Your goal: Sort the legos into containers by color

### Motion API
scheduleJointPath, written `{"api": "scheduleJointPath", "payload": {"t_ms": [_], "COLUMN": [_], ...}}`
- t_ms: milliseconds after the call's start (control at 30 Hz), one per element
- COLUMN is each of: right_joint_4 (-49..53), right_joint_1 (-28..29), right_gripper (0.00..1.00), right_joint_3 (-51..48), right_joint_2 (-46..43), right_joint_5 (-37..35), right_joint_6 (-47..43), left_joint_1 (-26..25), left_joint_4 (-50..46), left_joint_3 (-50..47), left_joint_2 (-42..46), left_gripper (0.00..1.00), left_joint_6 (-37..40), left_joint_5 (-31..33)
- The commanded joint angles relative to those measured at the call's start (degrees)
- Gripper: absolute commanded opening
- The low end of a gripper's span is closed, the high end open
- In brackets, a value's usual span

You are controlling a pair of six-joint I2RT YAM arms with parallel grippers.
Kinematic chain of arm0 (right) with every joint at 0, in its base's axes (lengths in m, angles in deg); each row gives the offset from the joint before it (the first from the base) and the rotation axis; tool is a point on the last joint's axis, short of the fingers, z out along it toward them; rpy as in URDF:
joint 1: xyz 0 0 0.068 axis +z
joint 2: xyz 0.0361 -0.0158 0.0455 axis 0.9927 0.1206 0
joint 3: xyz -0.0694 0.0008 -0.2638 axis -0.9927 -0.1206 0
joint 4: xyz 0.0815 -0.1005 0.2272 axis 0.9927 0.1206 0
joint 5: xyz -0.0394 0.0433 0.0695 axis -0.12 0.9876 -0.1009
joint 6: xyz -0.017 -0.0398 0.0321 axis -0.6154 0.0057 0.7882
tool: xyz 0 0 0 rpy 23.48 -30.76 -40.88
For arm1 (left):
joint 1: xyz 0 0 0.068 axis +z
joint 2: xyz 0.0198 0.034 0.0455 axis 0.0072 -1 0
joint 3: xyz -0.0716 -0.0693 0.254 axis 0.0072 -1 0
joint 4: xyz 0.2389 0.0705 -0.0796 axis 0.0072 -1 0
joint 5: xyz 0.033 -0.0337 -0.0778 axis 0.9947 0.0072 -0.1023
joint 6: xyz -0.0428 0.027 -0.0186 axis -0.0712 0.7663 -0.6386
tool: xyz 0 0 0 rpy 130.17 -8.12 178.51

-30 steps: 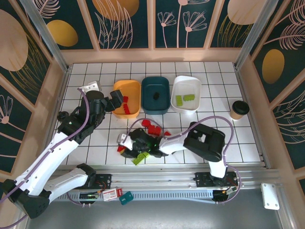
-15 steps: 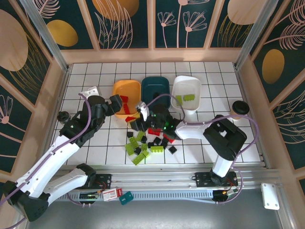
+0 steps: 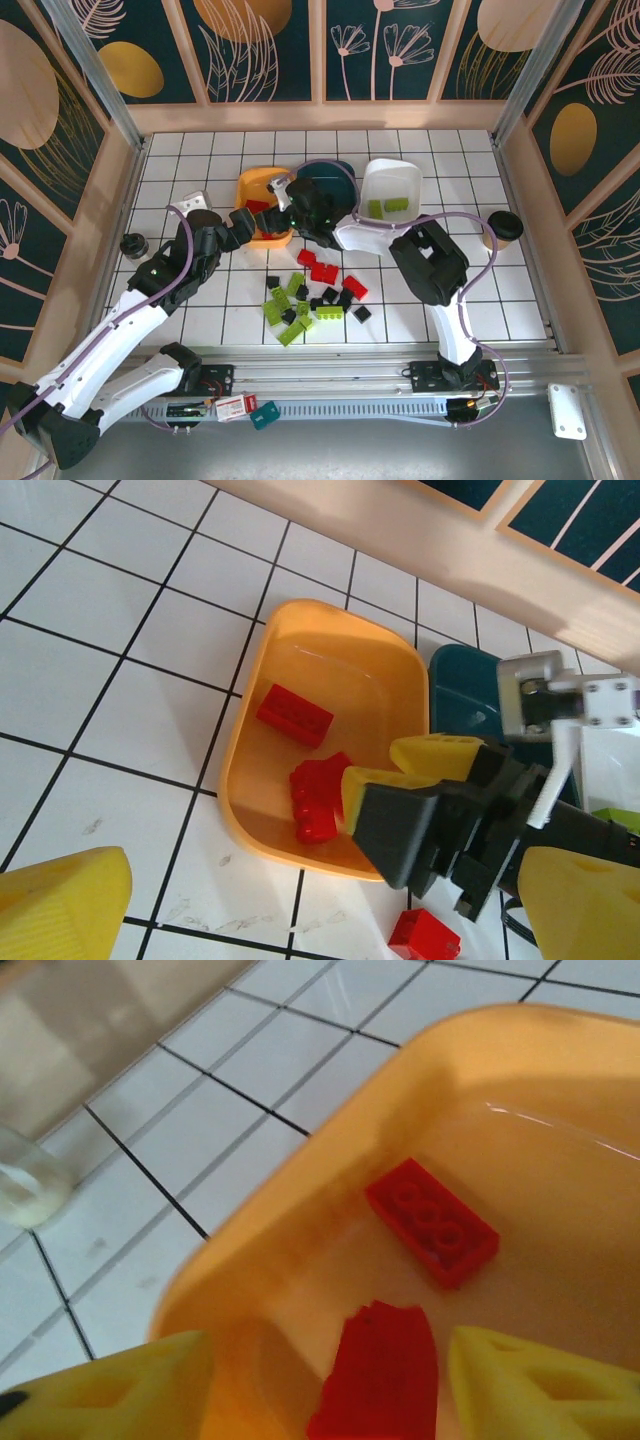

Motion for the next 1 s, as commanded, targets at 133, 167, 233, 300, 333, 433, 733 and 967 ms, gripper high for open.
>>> {"api": "scheduleJointPath", "payload": {"t_ms": [133,167,233,300,333,433,733,967], "right_joint_4": [-1.5,-2.3,-3.8,-4.9,-5.1,-4.0,13.2,22.3], "right_joint_1": [-0.6,-0.6,-0.6,-0.6,-0.6,-0.7,-0.7,-0.2], "right_gripper": [0.74,0.74,0.75,0.75,0.75,0.75,0.76,0.74], "right_joint_3": [-0.1,-1.9,-6.6,-12.6,-15.3,-24.1,-41.6,-50.3], "right_joint_2": [-5.3,-7.1,-11.0,-15.7,-18.3,-25.9,-42.0,-52.3], "right_joint_5": [-4.0,-4.3,-4.8,-5.5,-5.8,-8.5,-16.4,-16.0], "right_joint_6": [-0.4,0.1,1.4,3.3,4.1,7.3,16.3,20.6], "left_joint_1": [0.3,0.4,0.3,0.3,0.3,0.3,0.2,-2.1], "left_joint_4": [1.3,1.5,1.8,2.7,3.2,5.5,16.4,17.0], "left_joint_3": [-0.8,-0.9,-1.2,-2.2,-2.5,-4.1,-10.9,-11.4], "left_joint_2": [-0.3,-0.6,-1.3,-2.2,-2.7,-4.9,-13.3,-19.9], "left_gripper": [0.99,0.99,0.99,0.99,0.99,0.99,0.99,0.93], "left_joint_6": [-0.2,0.0,0.1,0.4,0.6,1.1,-0.3,0.4], "left_joint_5": [-2.6,-3.1,-4.1,-5.9,-6.8,-10.5,-20.8,-21.1]}}
